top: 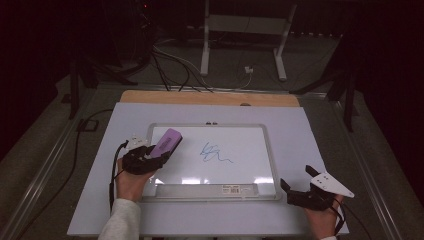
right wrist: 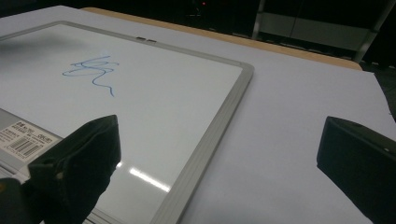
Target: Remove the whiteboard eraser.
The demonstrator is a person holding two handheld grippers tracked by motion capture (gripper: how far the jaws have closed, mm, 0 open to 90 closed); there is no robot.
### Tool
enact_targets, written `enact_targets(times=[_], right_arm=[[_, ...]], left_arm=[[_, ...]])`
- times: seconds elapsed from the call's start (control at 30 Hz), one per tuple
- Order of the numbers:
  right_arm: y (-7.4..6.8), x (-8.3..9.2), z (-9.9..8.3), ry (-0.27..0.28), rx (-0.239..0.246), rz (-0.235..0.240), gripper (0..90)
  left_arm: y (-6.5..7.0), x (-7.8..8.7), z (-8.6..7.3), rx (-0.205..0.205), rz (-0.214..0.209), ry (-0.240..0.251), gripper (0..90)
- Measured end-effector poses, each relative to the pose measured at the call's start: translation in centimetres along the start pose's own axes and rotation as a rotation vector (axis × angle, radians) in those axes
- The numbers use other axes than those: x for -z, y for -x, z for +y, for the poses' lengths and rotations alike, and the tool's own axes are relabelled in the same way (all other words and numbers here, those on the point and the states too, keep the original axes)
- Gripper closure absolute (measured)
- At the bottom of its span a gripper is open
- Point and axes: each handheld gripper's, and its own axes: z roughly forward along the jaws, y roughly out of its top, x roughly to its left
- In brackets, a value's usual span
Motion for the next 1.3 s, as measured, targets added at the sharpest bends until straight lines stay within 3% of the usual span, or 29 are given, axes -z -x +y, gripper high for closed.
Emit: enact_targets(times=[0.7,1.3], right_arm=[[0.0,0.0,0.0,0.0,-0.006,-0.002,0.0],[0.0,0.0,0.0,0.001,-0.005,-0.001,0.0]], left_arm=[[1.7,-3.3,0.9,-0.045,-0.018,-0.058,41.3],[3.3,-6.6,0.4,-0.086,-0.036,-0.13,41.2]])
